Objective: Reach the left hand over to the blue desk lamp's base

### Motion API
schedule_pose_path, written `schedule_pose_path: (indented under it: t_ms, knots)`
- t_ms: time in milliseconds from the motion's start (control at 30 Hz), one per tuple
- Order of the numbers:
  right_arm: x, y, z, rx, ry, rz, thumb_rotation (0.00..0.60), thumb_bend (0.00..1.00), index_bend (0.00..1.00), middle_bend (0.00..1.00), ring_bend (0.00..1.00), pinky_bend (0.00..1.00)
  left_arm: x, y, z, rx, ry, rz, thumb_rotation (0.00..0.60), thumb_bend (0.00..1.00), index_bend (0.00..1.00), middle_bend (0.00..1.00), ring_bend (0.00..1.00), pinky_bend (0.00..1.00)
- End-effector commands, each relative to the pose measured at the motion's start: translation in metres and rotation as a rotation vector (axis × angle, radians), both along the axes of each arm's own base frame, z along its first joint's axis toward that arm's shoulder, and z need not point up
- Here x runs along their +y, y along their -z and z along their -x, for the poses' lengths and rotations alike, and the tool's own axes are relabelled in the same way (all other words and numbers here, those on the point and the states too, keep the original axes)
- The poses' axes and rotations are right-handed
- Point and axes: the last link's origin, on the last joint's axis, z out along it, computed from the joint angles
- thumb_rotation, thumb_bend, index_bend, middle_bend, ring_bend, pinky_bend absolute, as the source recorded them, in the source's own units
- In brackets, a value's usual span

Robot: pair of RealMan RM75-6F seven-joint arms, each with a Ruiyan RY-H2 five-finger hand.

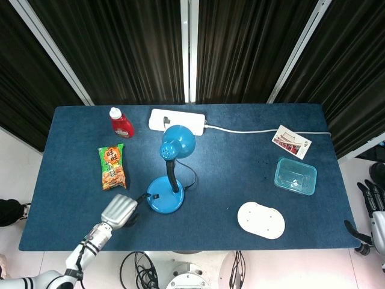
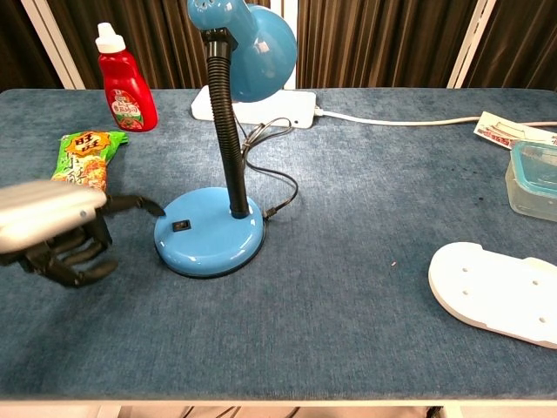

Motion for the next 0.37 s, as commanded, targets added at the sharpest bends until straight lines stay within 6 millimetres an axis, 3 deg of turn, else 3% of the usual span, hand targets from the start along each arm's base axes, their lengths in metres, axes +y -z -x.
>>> schedule_pose_path:
  t_ms: [33, 100, 200, 233, 267, 367]
  knots:
    - [0.000, -0.001, 0.000, -0.002, 0.000, 0.002, 0.600, 0.18, 0.00, 0.00, 0.00, 0.00, 0.002, -0.042, -0.001, -0.102, 0.032, -0.247, 0.600, 0.36, 0.15, 0.72, 0.70, 0.68]
    - [-0.001, -0.001, 0.000, -0.004, 0.000, 0.006, 0.600, 0.18, 0.00, 0.00, 0.00, 0.00, 0.001, -0.062, 0.009, -0.117, 0.025, -0.377, 0.600, 0.33, 0.15, 0.58, 0.54, 0.60]
    - [-0.003, 0.000, 0.001, -0.006, -0.001, 0.007, 0.600, 0.18, 0.00, 0.00, 0.00, 0.00, 0.000, -0.087, 0.033, -0.016, -0.045, -0.500, 0.600, 0.19, 0.10, 0.18, 0.10, 0.24]
    - [-0.003, 0.001, 0.001, -0.006, -0.002, 0.006, 0.600, 0.18, 0.00, 0.00, 0.00, 0.00, 0.000, -0.094, 0.039, 0.012, -0.070, -0.520, 0.600, 0.11, 0.07, 0.08, 0.02, 0.12]
    - [-0.003, 0.001, 0.001, -0.006, -0.003, 0.005, 0.600, 0.18, 0.00, 0.00, 0.00, 0.00, 0.000, -0.100, 0.043, 0.028, -0.089, -0.532, 0.600, 0.04, 0.05, 0.02, 0.00, 0.04]
    - [-0.004, 0.003, -0.001, 0.001, -0.016, 0.005, 0.600, 0.18, 0.00, 0.00, 0.00, 0.00, -0.004, -0.119, 0.059, 0.053, -0.173, -0.551, 0.600, 0.00, 0.03, 0.00, 0.00, 0.00]
